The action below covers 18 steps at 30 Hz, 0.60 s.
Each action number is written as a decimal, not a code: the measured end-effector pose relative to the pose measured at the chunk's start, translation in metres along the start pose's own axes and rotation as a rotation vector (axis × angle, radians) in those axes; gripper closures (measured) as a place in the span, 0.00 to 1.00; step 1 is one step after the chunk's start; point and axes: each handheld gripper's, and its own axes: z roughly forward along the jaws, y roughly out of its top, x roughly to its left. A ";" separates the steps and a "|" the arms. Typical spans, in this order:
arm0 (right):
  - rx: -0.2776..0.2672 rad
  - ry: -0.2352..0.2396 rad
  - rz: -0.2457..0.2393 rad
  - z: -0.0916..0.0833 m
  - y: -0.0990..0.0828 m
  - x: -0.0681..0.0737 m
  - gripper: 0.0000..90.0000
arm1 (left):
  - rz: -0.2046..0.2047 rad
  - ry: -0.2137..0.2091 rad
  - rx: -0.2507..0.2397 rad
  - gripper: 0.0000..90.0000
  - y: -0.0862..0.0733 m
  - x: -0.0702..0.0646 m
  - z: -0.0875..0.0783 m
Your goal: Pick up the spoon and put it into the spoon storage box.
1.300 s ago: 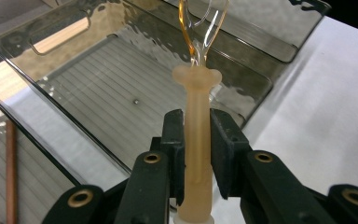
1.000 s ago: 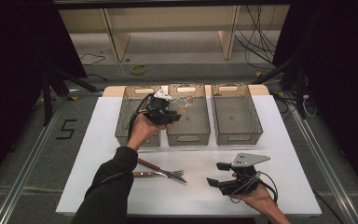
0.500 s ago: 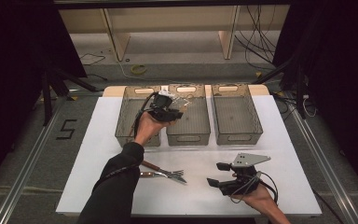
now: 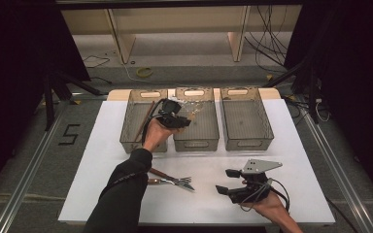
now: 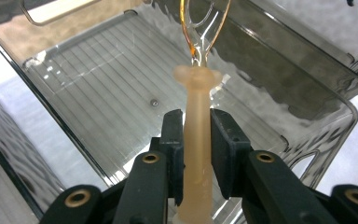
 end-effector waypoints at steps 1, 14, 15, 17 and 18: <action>0.000 0.001 0.000 0.000 0.000 0.000 0.34 | 0.020 0.013 0.010 0.78 0.000 -0.001 0.000; -0.001 0.001 0.004 0.000 0.000 0.001 0.34 | 0.166 -0.054 0.043 0.39 -0.021 -0.008 -0.057; 0.002 0.002 0.003 0.000 0.000 0.001 0.34 | 0.182 -0.046 0.048 0.39 -0.026 -0.008 -0.060; 0.004 0.003 0.003 0.001 0.000 0.001 0.34 | 0.213 -0.049 0.077 0.36 -0.037 -0.009 -0.066; 0.002 0.003 0.002 0.001 0.000 0.001 0.34 | 0.218 -0.055 0.077 0.36 -0.041 -0.009 -0.068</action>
